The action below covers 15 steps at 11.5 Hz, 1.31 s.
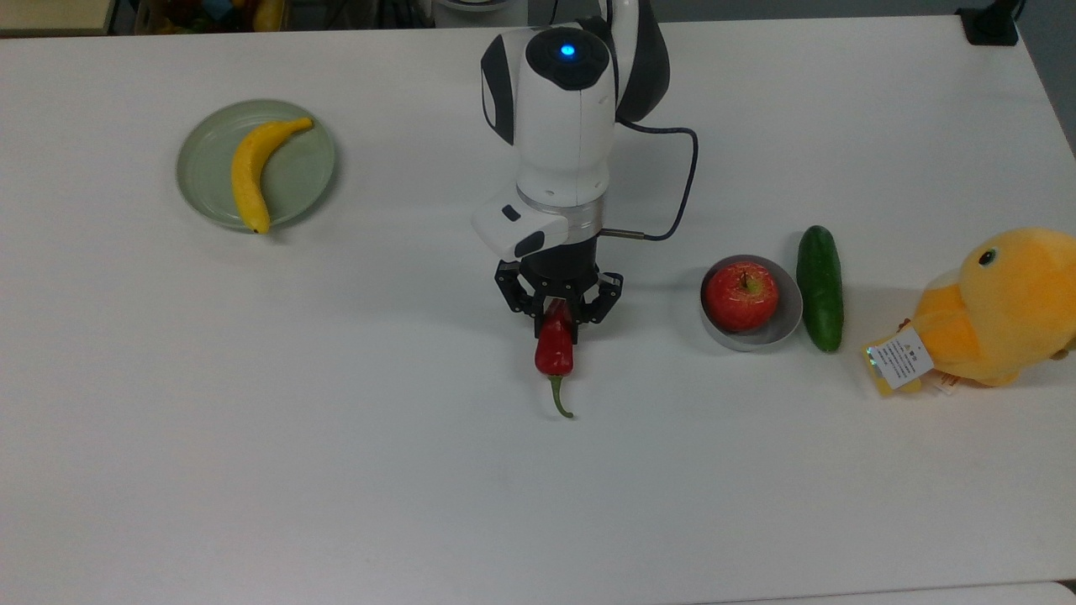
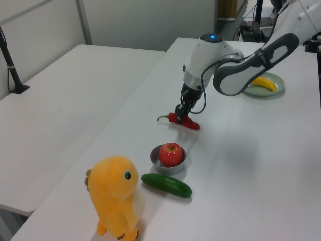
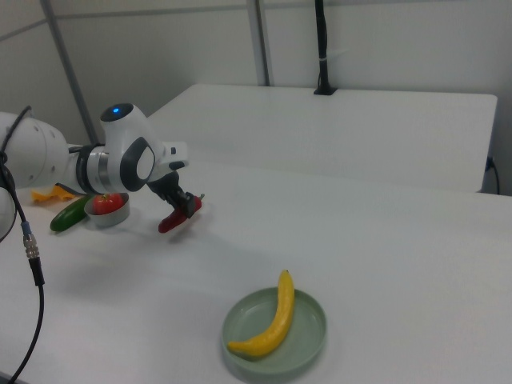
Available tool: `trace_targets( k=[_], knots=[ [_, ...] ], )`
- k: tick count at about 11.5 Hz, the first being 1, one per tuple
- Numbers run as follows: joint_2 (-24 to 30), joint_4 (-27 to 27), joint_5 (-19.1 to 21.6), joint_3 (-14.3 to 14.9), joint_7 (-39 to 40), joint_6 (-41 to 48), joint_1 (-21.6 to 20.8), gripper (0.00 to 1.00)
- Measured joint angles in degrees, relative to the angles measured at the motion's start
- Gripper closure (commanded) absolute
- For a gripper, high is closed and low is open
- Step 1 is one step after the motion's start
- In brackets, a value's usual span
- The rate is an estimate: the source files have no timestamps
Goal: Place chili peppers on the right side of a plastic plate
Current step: 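Lift the pepper and carry it toward the green plate, then lower the pepper beside the plate rim and open the gripper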
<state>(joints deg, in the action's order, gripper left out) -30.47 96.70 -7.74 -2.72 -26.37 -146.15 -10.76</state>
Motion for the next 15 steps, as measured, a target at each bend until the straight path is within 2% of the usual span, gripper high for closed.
trace_targets(
  k=[2,6,8,11,15],
  knots=[
    [2.3,-0.16,-0.33,0.03,1.55,1.91,1.01,0.81],
    [10.92,0.49,-0.51,1.19,17.82,16.39,4.78,0.8],
    [15.48,2.74,-0.5,5.16,25.18,18.4,5.99,0.8],
    [20.44,7.81,0.57,13.32,36.53,18.43,7.86,0.79],
    [21.05,10.07,2.28,18.17,45.85,18.43,14.46,0.79]
  ],
)
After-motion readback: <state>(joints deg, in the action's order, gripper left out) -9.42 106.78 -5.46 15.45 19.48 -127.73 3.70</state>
